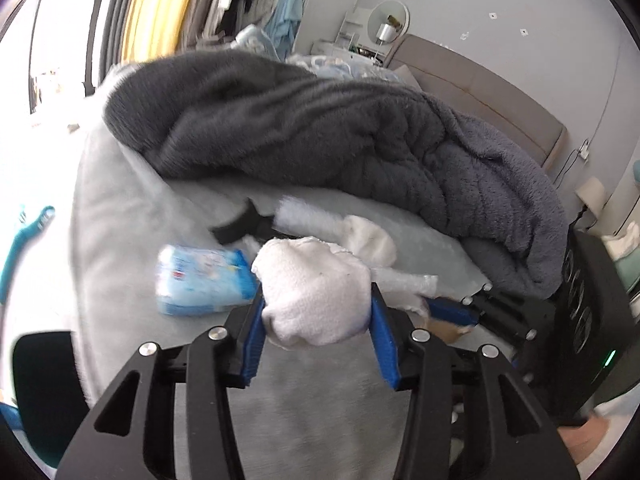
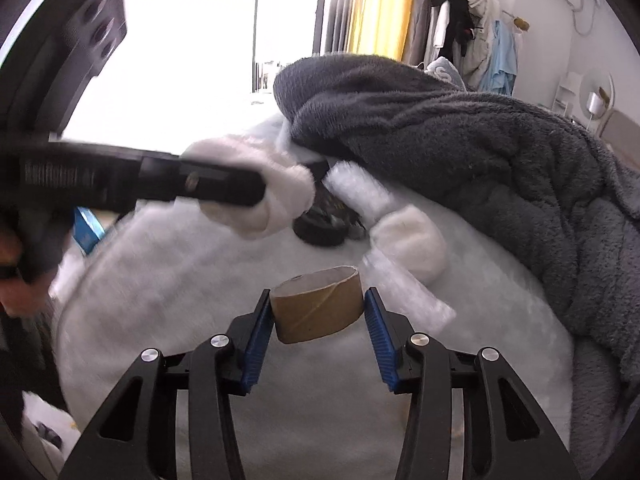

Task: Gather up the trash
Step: 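Close the left gripper on the cloth ball while the right gripper closes on the tape core, then carry the cloth ball and tape core with both tools over the teal bin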

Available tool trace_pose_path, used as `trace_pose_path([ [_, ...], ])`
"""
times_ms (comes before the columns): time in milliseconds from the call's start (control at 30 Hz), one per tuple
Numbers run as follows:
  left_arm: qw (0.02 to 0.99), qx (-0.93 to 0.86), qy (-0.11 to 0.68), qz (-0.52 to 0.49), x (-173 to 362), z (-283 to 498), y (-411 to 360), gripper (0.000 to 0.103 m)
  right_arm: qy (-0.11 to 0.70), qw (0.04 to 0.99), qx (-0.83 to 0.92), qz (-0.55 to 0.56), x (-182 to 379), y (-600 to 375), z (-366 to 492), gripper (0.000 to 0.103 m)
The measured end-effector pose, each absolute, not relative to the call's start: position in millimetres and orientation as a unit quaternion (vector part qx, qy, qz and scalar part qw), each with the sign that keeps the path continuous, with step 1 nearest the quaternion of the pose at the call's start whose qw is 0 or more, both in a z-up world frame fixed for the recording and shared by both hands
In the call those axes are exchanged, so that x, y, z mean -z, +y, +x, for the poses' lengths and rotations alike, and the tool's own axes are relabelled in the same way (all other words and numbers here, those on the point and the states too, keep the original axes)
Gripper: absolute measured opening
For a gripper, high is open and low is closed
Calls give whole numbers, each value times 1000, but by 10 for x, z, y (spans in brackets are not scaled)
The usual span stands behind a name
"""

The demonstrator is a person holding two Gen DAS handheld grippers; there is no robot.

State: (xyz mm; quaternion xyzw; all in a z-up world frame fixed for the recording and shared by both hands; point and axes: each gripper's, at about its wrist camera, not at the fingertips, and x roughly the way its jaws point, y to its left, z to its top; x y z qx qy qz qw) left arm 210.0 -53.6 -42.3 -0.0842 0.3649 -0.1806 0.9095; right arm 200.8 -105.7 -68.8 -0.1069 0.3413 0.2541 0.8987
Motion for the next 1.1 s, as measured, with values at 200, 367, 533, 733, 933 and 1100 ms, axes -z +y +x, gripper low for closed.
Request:
trace_pose_path([
  [200, 926, 146, 341, -70, 345, 1988, -197, 50, 345, 899, -265, -50, 499, -815, 2082, 47],
  [367, 933, 114, 333, -68, 327, 1911, 78, 50, 355, 896, -266, -9, 368, -641, 2160, 47],
  [533, 942, 68, 324, -63, 317, 1841, 400, 50, 361, 891, -275, 2, 279, -293, 2206, 47],
  [733, 939, 23, 333, -78, 407, 1792, 881, 50, 374, 881, -290, -12, 268, 112, 2217, 47],
  [933, 931, -21, 359, -70, 563, 1754, 1264, 50, 388, 873, -294, -10, 297, 375, 2252, 47],
  [1100, 918, -44, 389, -69, 754, 1710, 1514, 50, 396, 866, -305, -11, 322, 624, 2273, 47],
])
